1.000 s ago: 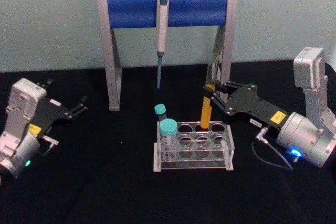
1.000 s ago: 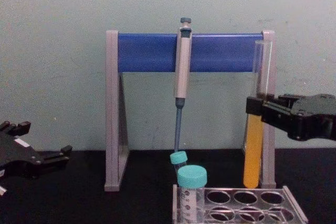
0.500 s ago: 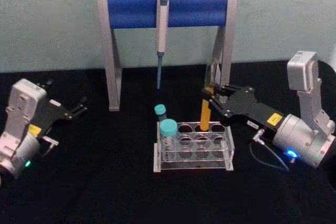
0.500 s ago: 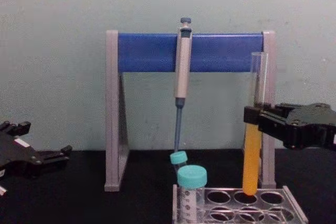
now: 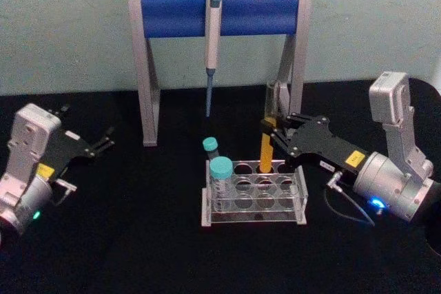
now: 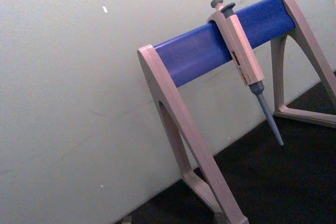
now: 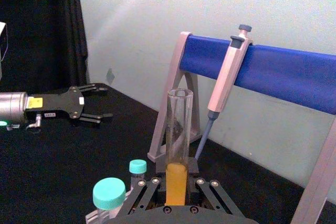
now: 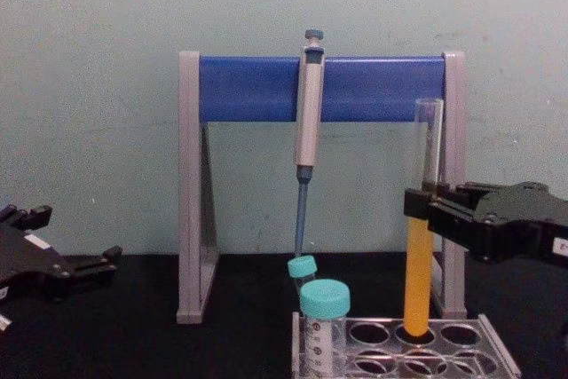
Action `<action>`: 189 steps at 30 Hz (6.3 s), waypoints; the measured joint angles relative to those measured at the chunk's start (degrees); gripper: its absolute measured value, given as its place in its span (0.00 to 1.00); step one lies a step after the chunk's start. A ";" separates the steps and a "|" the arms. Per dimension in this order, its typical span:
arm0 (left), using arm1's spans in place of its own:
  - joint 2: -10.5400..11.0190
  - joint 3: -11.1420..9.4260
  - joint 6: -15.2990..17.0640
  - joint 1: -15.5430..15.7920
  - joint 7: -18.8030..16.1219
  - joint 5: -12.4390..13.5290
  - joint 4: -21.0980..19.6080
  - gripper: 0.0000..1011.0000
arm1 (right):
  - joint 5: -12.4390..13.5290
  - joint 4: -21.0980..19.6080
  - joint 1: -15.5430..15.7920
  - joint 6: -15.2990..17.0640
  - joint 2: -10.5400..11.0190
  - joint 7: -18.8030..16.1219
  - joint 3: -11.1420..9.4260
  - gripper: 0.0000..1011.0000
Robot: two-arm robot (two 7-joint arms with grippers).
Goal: Pick up the test tube from the test tube rack, shake it, then place it back into the test tube rack.
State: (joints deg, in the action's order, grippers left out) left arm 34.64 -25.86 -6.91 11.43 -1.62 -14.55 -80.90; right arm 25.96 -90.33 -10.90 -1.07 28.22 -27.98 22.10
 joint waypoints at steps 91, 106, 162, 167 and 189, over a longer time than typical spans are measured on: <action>0.00 0.00 0.00 0.00 0.00 0.00 0.00 0.99 | -1.42 6.77 0.21 1.24 -2.96 0.53 0.80 0.22; 0.00 0.00 0.00 0.00 0.00 0.00 0.00 0.99 | -1.47 6.78 0.25 1.33 -2.89 0.51 0.75 0.58; 0.00 0.00 0.00 0.00 0.00 0.00 0.00 0.99 | -9.05 9.38 10.47 -7.61 -8.10 17.11 -10.53 0.99; 0.00 0.00 0.00 0.00 0.00 0.00 0.00 0.99 | -9.68 10.93 10.10 -6.82 -8.58 16.10 -10.33 0.99; 0.00 0.00 0.00 0.00 0.00 0.00 0.00 0.99 | -10.26 11.81 9.92 -6.56 -8.89 14.92 -10.27 0.99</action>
State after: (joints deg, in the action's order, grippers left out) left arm 34.65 -25.86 -6.91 11.43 -1.62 -14.55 -80.90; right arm 15.70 -78.52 -0.99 -7.62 19.33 -13.06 11.83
